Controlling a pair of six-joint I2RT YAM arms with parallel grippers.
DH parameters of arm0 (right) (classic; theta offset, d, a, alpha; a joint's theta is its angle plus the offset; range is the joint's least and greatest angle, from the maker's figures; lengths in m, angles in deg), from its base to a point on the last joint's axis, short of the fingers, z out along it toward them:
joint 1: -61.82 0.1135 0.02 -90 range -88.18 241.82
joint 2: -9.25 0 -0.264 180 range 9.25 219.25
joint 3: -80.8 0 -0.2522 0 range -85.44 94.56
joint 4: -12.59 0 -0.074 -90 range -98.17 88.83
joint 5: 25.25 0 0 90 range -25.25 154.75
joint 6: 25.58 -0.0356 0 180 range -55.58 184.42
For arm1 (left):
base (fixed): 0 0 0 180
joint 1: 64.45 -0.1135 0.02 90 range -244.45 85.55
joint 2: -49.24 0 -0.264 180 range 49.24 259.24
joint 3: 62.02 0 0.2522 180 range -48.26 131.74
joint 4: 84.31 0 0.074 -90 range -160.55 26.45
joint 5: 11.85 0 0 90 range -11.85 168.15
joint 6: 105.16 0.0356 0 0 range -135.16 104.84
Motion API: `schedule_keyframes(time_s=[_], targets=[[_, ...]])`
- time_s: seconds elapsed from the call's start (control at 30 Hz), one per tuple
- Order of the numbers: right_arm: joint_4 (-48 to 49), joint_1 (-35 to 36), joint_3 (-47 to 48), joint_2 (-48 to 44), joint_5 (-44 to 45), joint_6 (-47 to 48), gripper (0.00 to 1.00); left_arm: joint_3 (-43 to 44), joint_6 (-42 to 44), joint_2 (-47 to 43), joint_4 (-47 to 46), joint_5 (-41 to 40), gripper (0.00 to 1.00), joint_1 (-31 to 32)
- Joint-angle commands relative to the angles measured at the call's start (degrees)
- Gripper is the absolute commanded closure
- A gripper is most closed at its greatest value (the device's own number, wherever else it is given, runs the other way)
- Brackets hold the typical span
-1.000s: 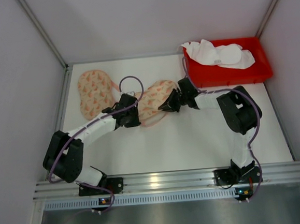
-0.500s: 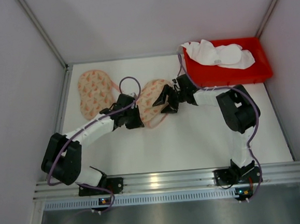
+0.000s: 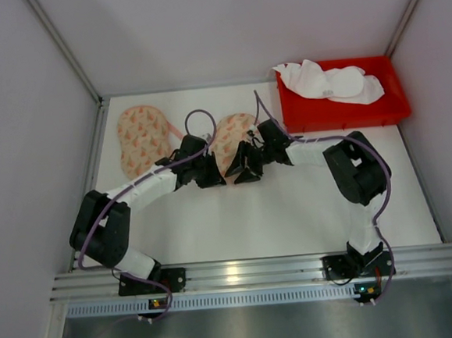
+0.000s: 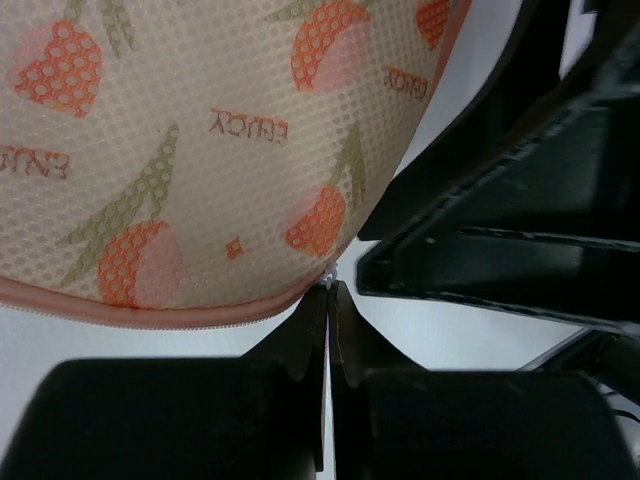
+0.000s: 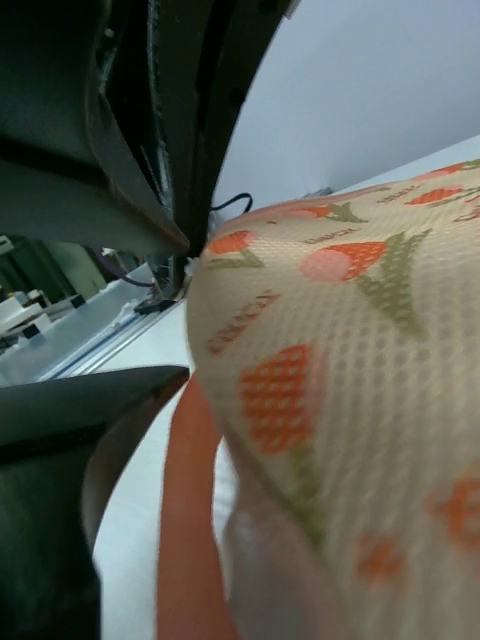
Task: Place the bra in the laundry bag and zip it closed
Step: Zip the laundry bag at the center of the board.
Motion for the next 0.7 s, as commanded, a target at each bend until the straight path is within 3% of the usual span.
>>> schedule_keyframes(time_s=[0.0,0.03,0.07,0.1,0.17,0.33,0.67], targets=[[2.07,1.96,4.41,3.36,-1.84,0.18,0.53,-1.02,0.17,-4.46,-3.13,1.25,1.0,0.1],[1.98,2.04,5.12,4.07,-2.71,0.18,0.6,-2.33,0.69,-6.03,-3.04,0.99,1.0,0.1],[1.9,2.13,5.91,5.2,-2.98,0.35,0.77,-2.95,0.79,-6.75,-2.87,0.72,1.0,0.02],[1.46,2.05,7.57,5.65,-3.33,1.75,0.86,-3.48,1.48,-7.54,-1.39,0.37,1.0,-0.07],[-1.26,1.96,9.25,6.7,-4.56,3.86,1.0,-4.01,2.37,-7.81,1.6,-1.46,1.0,-0.16],[-2.32,0.38,10.13,6.8,-7.81,8.61,1.0,-6.3,5.96,-8.86,3.89,-1.56,1.0,-4.19],[-17.52,-2.52,18.03,9.52,-6.06,26.01,1.0,-5.42,10.8,-7.98,6.98,-1.31,1.0,-10.88]])
